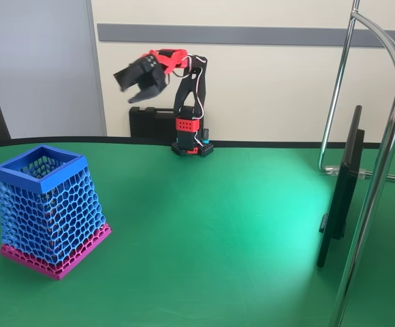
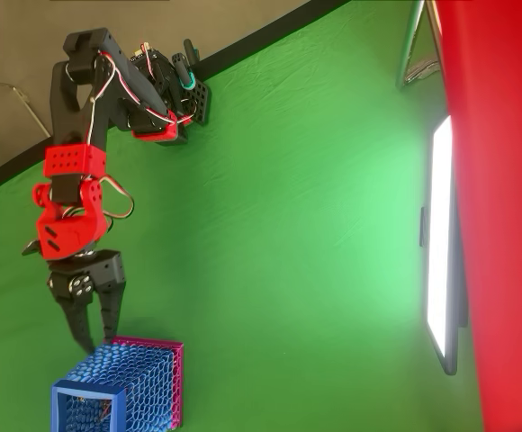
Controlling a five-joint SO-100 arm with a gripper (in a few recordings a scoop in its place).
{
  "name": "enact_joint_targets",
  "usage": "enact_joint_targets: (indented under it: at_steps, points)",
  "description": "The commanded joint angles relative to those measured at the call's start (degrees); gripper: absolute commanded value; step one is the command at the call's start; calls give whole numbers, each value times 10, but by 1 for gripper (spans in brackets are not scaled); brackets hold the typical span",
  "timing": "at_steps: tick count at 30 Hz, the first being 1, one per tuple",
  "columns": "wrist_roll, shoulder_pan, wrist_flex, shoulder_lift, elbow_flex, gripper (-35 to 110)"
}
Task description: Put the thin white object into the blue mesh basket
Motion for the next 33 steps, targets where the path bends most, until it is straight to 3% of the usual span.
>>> enact_joint_targets:
  at_steps: [1, 12, 20, 24, 33]
  points:
    - [-35, -28, 25, 86, 53, 13]
    - [-169, -122, 150, 420, 334, 1]
    - [-197, -171, 278, 588, 478, 0]
    - [-208, -185, 301, 679, 558, 0]
    - [-223, -186, 279, 682, 653, 0]
